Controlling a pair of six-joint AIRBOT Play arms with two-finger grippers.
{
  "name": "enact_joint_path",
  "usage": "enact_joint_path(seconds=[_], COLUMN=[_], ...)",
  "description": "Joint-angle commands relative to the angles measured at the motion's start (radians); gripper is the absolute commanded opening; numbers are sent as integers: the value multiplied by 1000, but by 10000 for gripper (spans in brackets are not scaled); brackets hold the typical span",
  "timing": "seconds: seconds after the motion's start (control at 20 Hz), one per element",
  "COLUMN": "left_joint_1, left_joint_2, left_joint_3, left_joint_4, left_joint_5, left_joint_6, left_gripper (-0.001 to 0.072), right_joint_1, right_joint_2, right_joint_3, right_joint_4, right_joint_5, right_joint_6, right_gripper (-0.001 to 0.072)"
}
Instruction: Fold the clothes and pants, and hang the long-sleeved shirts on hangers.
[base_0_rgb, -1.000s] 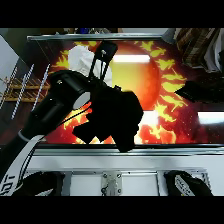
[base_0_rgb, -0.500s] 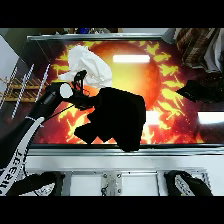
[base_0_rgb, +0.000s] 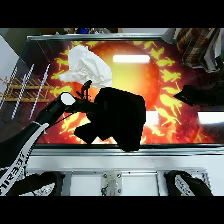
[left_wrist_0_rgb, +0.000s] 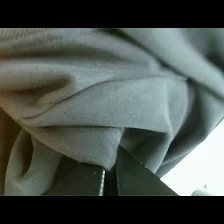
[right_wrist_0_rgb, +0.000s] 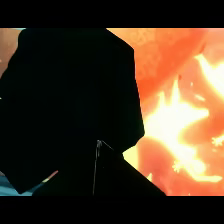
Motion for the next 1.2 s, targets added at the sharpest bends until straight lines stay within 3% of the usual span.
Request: enact_joint_path(seconds=[0.0, 0.1, 0.15, 0.25, 0.5, 0.7, 0.75, 0.85, 0.9, 1.15], left_joint_1=[39, 74, 87, 100, 98, 99, 99, 105, 118, 276], left_joint_2=[0, 0, 0, 0, -1, 0, 0, 5, 21, 225], left_joint_3=[69, 121, 137, 144, 143, 143, 143, 144, 153, 508], left_joint_4=[18, 77, 99, 131, 194, 202, 202, 203, 206, 207], left_joint_5=[-2, -48, -67, -80, -95, -95, -95, -89, -94, -182], left_joint_6=[14, 14, 14, 14, 14, 14, 14, 14, 14, 14], left_gripper=[20, 20, 20, 20, 20, 20, 20, 20, 20, 20], right_joint_1=[51, 137, 184, 285, 566, 678, 682, 676, 660, 416], right_joint_2=[0, -2, -7, -38, -162, -247, -253, -248, -235, -60], right_joint_3=[-136, -277, -349, -476, -563, -562, -562, -543, -513, -2], right_joint_4=[-64, -80, -63, 10, 77, 127, 130, 125, 99, -283], right_joint_5=[-17, -79, -119, -182, -345, -443, -446, -436, -406, 42], right_joint_6=[-18, -18, -18, -20, -70, -79, -98, -152, -160, -132], right_gripper=[20, 22, 77, 645, 650, 649, 546, 91, 20, 18])
